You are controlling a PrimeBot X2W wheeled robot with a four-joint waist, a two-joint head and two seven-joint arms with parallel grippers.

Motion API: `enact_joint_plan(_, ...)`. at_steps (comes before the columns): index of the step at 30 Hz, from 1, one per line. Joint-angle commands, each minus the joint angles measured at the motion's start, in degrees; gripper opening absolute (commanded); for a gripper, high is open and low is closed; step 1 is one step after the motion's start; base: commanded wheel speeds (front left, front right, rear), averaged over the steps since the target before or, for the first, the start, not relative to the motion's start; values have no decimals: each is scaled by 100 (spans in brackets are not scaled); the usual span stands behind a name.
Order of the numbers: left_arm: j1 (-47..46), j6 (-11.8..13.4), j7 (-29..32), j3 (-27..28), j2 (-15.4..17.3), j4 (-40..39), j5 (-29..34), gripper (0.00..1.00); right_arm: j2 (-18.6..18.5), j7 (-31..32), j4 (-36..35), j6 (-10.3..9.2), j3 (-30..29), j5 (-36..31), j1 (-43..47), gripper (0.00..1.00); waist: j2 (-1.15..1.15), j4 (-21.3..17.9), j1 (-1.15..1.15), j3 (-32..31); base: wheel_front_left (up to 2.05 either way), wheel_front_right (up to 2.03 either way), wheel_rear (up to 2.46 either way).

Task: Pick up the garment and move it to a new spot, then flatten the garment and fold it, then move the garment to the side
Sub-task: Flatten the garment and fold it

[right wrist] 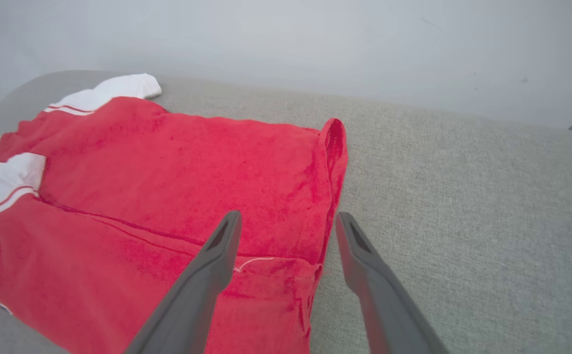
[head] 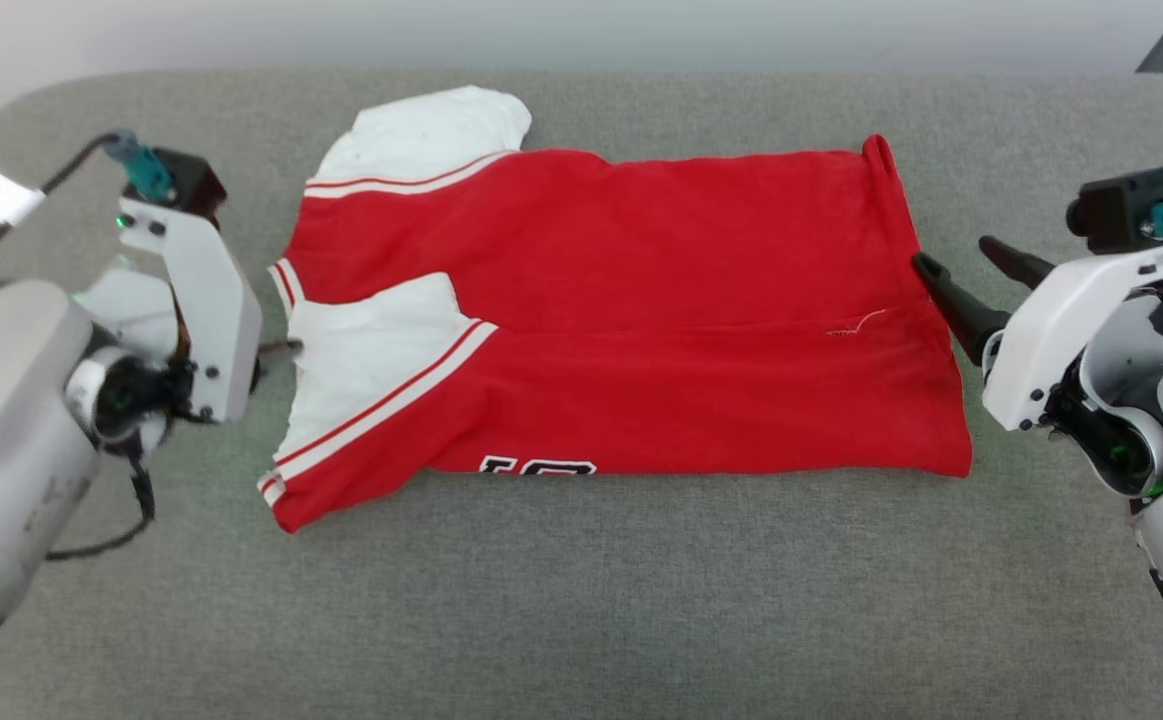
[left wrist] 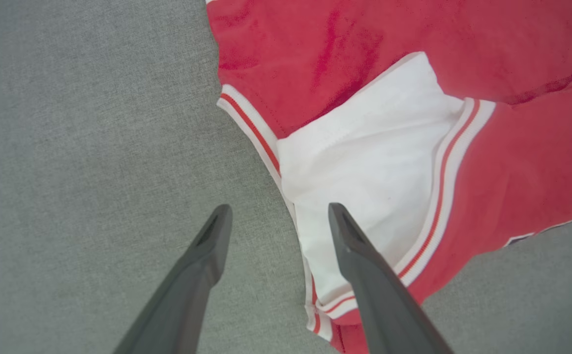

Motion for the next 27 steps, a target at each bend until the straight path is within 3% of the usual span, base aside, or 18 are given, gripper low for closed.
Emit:
enact_joint_plan(1,142,85,115,5,43,-137,-98,100,-10,-127,-87,-10,-92,-60,117,100,0,53,0,-101,0,0,0)
enact_joint_plan(10,804,861,849,47,573,-1514,-649,100,201,-1015,-1056,-10,-997,-739,741,100,0,21,0,-222,0,0,0)
enact_joint_plan(17,1288,1469,1144,28,925,-2214,-913,100,579,-937,-2023,-10,-1772,-1277,1459,100,0,-105,0,-296,0,0,0)
enact_joint_plan(23,1511,1579,935,61,955,-2174,-956,100,858,-657,-2746,-10,-2169,-1505,1901,100,0,-212,0,-253,0,0,0)
enact_joint_plan(27,1620,1470,773,138,843,-1942,-1080,100,1034,-422,-3195,-10,-2380,-1666,2171,100,0,-283,0,-197,0,0,0)
